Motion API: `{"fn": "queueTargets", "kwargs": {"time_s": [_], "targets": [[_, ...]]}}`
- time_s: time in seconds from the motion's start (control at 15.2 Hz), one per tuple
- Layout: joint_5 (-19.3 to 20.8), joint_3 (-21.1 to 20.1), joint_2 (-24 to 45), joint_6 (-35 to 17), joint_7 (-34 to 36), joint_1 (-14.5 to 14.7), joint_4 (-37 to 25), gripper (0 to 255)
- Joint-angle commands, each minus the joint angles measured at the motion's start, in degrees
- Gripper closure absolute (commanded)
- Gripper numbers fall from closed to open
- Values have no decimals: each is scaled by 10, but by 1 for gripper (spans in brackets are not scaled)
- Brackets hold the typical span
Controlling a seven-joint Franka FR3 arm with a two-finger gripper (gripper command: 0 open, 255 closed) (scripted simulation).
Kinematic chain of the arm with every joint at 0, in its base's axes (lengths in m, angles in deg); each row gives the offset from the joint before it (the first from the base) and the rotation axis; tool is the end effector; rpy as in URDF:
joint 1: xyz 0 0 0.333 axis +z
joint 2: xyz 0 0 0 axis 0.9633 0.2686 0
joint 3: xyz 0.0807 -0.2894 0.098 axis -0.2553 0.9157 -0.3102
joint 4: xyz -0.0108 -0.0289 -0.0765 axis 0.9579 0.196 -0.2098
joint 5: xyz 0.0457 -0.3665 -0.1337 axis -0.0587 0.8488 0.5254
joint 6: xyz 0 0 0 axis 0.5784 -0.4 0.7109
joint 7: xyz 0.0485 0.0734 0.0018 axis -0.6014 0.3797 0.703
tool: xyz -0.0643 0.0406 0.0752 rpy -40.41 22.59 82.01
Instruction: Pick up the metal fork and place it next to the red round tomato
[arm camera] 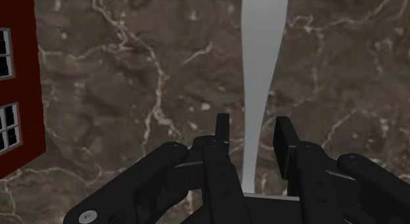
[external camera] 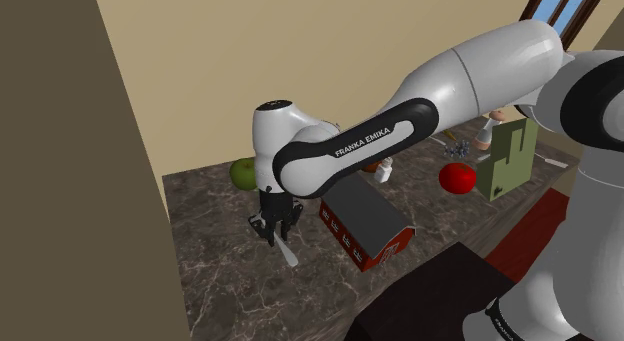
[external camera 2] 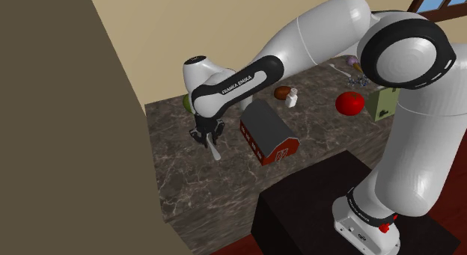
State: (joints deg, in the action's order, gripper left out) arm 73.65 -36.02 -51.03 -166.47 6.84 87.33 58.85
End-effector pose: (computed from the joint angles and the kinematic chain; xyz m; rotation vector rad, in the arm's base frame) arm 0.4989 0.3484 0.3096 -3.1136 0.1192 0.2268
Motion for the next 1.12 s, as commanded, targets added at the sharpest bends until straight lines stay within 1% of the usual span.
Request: {"fn": "queueTargets", "kwargs": {"time_s": [0.0, 0.2, 1.06], "targets": [[0, 0, 0, 0, 0, 0, 0, 255], [0, 0, 0, 0, 0, 0, 0, 255], [-21, -9, -50, 85, -7, -8, -39, 255]]}}
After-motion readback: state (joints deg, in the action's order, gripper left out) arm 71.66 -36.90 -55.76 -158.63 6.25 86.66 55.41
